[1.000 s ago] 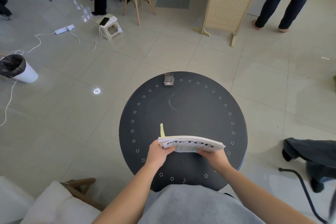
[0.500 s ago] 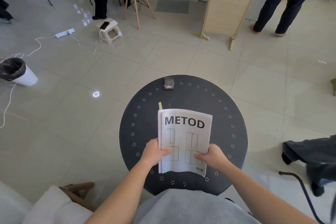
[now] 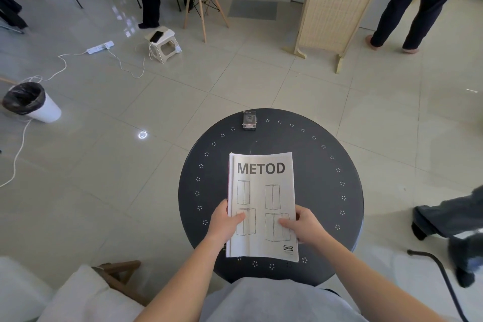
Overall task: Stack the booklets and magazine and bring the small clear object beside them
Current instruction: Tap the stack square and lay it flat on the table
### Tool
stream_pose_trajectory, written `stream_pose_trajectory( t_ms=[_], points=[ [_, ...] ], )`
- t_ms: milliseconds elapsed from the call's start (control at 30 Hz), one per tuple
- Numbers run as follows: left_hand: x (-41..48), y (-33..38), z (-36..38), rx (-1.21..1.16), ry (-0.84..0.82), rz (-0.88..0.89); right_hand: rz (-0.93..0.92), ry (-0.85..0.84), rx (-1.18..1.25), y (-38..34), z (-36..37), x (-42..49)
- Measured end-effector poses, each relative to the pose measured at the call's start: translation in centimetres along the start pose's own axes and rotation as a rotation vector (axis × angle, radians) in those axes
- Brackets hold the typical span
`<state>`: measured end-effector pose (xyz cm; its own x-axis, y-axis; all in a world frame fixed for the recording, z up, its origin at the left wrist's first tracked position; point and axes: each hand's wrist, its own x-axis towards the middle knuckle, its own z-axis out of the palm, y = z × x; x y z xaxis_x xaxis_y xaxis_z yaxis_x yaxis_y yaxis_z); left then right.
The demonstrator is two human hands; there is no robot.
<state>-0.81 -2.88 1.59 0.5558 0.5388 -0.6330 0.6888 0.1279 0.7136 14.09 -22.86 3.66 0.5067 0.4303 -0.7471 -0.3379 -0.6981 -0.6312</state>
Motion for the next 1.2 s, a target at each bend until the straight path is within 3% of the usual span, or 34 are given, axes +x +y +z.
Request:
stream_pose_trajectory(
  t_ms=[467, 1200],
  points=[
    [5.3, -0.4, -4.2, 0.074, -0.033, -0.052, 0.069, -0.022, 0.005, -4.2, 3.2, 4.5],
    [13.3, -1.8, -7.8, 0.196, 0.179, -0.035, 0.203, 0.052, -0.073, -7.0, 7.7, 13.0]
  ],
)
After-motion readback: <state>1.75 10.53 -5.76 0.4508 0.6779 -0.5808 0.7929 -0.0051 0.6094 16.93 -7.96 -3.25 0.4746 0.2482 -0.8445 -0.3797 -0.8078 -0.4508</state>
